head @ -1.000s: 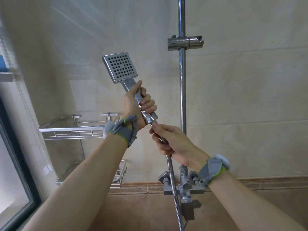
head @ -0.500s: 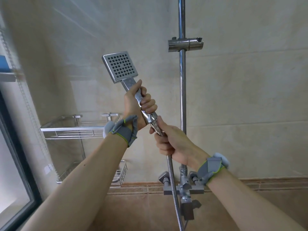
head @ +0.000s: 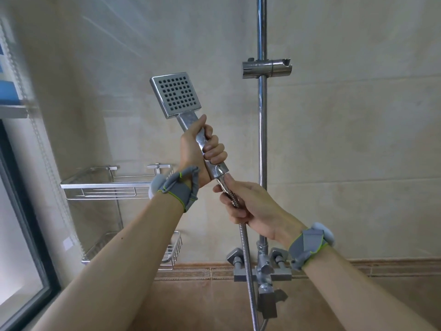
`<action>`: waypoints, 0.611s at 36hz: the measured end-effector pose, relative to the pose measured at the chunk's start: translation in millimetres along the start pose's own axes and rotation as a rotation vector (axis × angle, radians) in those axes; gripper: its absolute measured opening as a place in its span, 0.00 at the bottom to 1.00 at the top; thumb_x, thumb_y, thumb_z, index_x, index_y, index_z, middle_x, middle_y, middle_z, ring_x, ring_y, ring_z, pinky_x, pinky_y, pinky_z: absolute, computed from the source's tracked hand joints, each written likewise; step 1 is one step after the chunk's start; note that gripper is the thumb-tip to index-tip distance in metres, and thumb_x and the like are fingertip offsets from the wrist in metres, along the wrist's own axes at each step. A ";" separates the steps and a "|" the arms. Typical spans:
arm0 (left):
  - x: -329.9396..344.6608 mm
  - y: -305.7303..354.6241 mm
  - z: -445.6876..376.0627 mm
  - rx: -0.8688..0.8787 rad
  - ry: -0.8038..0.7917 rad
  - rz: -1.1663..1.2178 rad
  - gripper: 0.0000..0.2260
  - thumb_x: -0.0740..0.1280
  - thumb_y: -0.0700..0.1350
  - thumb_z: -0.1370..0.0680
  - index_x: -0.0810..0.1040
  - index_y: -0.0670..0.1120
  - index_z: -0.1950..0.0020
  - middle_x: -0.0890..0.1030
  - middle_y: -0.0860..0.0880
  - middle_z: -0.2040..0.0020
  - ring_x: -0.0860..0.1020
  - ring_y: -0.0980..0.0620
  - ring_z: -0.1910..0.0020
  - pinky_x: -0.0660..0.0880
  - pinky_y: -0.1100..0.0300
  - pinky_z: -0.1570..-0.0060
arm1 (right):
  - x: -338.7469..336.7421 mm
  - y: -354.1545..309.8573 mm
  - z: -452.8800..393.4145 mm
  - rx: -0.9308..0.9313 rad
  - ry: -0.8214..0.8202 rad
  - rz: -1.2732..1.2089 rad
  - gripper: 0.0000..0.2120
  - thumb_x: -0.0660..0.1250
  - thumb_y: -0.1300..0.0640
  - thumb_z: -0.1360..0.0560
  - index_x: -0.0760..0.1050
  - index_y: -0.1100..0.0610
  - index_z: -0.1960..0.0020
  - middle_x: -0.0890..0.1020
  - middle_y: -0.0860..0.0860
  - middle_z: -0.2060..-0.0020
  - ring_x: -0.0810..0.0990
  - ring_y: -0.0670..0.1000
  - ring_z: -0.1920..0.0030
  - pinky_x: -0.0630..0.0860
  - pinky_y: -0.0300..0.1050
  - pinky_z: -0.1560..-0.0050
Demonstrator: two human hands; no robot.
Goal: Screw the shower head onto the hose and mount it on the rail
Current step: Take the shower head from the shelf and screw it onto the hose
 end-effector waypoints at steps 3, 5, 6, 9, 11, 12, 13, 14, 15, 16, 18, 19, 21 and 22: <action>-0.3 -1.1 0.9 0.001 0.004 -0.006 0.19 0.60 0.51 0.20 0.64 0.45 0.68 0.59 0.51 0.79 0.57 0.55 0.83 0.54 0.67 0.80 | -3.6 -3.0 -0.3 -0.069 0.062 0.051 0.16 0.69 0.48 0.22 0.78 0.60 0.46 0.75 0.52 0.65 0.60 0.49 0.75 0.52 0.45 0.69; -0.7 -1.4 1.7 0.004 0.008 -0.004 0.18 0.60 0.51 0.20 0.64 0.45 0.68 0.59 0.51 0.79 0.57 0.56 0.83 0.54 0.67 0.80 | -5.2 -4.4 -0.6 -0.098 0.095 0.063 0.14 0.70 0.49 0.23 0.77 0.60 0.47 0.76 0.54 0.64 0.61 0.50 0.75 0.54 0.44 0.70; -1.0 -1.1 2.1 0.007 0.010 -0.004 0.19 0.60 0.51 0.20 0.65 0.45 0.68 0.59 0.51 0.79 0.57 0.56 0.83 0.54 0.67 0.80 | -4.3 -4.5 -1.0 -0.099 0.090 0.063 0.14 0.69 0.49 0.23 0.78 0.60 0.48 0.76 0.53 0.65 0.61 0.50 0.75 0.54 0.44 0.70; -1.3 -0.3 2.2 0.003 0.002 -0.001 0.19 0.60 0.51 0.20 0.65 0.45 0.68 0.59 0.51 0.79 0.57 0.56 0.83 0.55 0.67 0.80 | 0.7 -3.2 -1.5 -0.069 0.035 0.057 0.16 0.66 0.46 0.21 0.78 0.60 0.50 0.76 0.52 0.66 0.63 0.49 0.75 0.53 0.45 0.69; -1.4 -0.4 2.4 -0.004 -0.008 -0.003 0.19 0.60 0.51 0.20 0.65 0.45 0.68 0.60 0.51 0.79 0.58 0.55 0.83 0.55 0.67 0.80 | 2.3 -0.8 -1.1 -0.045 0.003 0.050 0.17 0.65 0.45 0.20 0.78 0.60 0.50 0.75 0.51 0.66 0.64 0.48 0.75 0.54 0.44 0.70; -0.8 -0.9 2.1 -0.007 -0.012 -0.006 0.19 0.60 0.51 0.20 0.64 0.45 0.68 0.60 0.51 0.79 0.58 0.55 0.83 0.56 0.67 0.80 | 2.0 -0.7 -0.6 -0.043 0.000 0.051 0.17 0.65 0.45 0.20 0.79 0.60 0.49 0.76 0.51 0.65 0.64 0.49 0.75 0.55 0.44 0.70; -1.3 -1.1 2.5 -0.007 -0.010 -0.010 0.19 0.60 0.51 0.19 0.64 0.45 0.68 0.60 0.51 0.79 0.58 0.55 0.83 0.56 0.67 0.80 | 2.2 -0.3 -0.3 -0.049 0.005 0.055 0.17 0.65 0.46 0.20 0.79 0.61 0.48 0.76 0.51 0.64 0.64 0.49 0.75 0.55 0.44 0.70; -1.6 -0.2 3.0 -0.004 -0.006 -0.014 0.19 0.60 0.51 0.19 0.64 0.45 0.68 0.60 0.51 0.79 0.58 0.55 0.83 0.56 0.67 0.80 | 1.8 -1.1 -1.1 -0.061 0.019 0.065 0.17 0.66 0.46 0.21 0.79 0.61 0.47 0.77 0.52 0.63 0.64 0.49 0.75 0.56 0.44 0.70; -1.5 -0.6 3.3 -0.002 -0.001 -0.018 0.19 0.60 0.51 0.19 0.64 0.45 0.68 0.60 0.51 0.79 0.58 0.55 0.83 0.56 0.67 0.80 | 0.0 -1.7 -1.0 -0.079 0.044 0.078 0.17 0.68 0.47 0.22 0.78 0.61 0.46 0.78 0.52 0.62 0.64 0.49 0.75 0.57 0.43 0.70; -1.7 -0.2 3.7 0.002 0.005 -0.020 0.19 0.60 0.51 0.19 0.64 0.45 0.68 0.59 0.51 0.79 0.57 0.55 0.83 0.56 0.67 0.81 | -1.2 -2.6 -1.7 -0.097 0.067 0.094 0.16 0.69 0.47 0.22 0.78 0.61 0.47 0.78 0.53 0.61 0.64 0.49 0.75 0.59 0.42 0.71; -2.2 1.0 4.1 0.011 0.017 -0.017 0.18 0.60 0.51 0.20 0.64 0.45 0.68 0.59 0.51 0.79 0.57 0.55 0.83 0.56 0.67 0.81 | -1.7 -3.4 -3.1 -0.119 0.088 0.109 0.16 0.69 0.48 0.22 0.78 0.62 0.48 0.77 0.53 0.63 0.64 0.49 0.75 0.59 0.41 0.72; -1.9 1.8 3.9 0.011 0.017 -0.019 0.18 0.60 0.51 0.20 0.64 0.45 0.68 0.59 0.51 0.79 0.57 0.55 0.83 0.56 0.67 0.81 | -0.8 -3.1 -3.8 -0.117 0.079 0.103 0.16 0.68 0.48 0.22 0.78 0.61 0.49 0.76 0.52 0.64 0.64 0.49 0.75 0.59 0.41 0.72; 0.0 2.8 3.2 0.006 0.000 -0.033 0.19 0.60 0.51 0.19 0.64 0.45 0.68 0.59 0.51 0.79 0.57 0.55 0.83 0.57 0.67 0.81 | 3.2 -1.8 -4.0 -0.088 0.033 0.073 0.15 0.66 0.47 0.21 0.78 0.59 0.50 0.73 0.52 0.66 0.65 0.49 0.75 0.57 0.43 0.70; 1.1 2.9 3.2 0.003 -0.010 -0.043 0.19 0.60 0.52 0.19 0.64 0.45 0.68 0.59 0.50 0.79 0.57 0.55 0.83 0.57 0.67 0.81 | 5.6 -0.7 -3.2 -0.066 0.003 0.049 0.15 0.65 0.46 0.20 0.77 0.59 0.50 0.72 0.51 0.67 0.64 0.48 0.75 0.56 0.44 0.70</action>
Point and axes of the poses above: each hand's wrist, its own z-axis away from the middle knuckle, its own x-axis out of the palm, y = z × x, the point moved 9 cm from there along -z, towards the middle knuckle
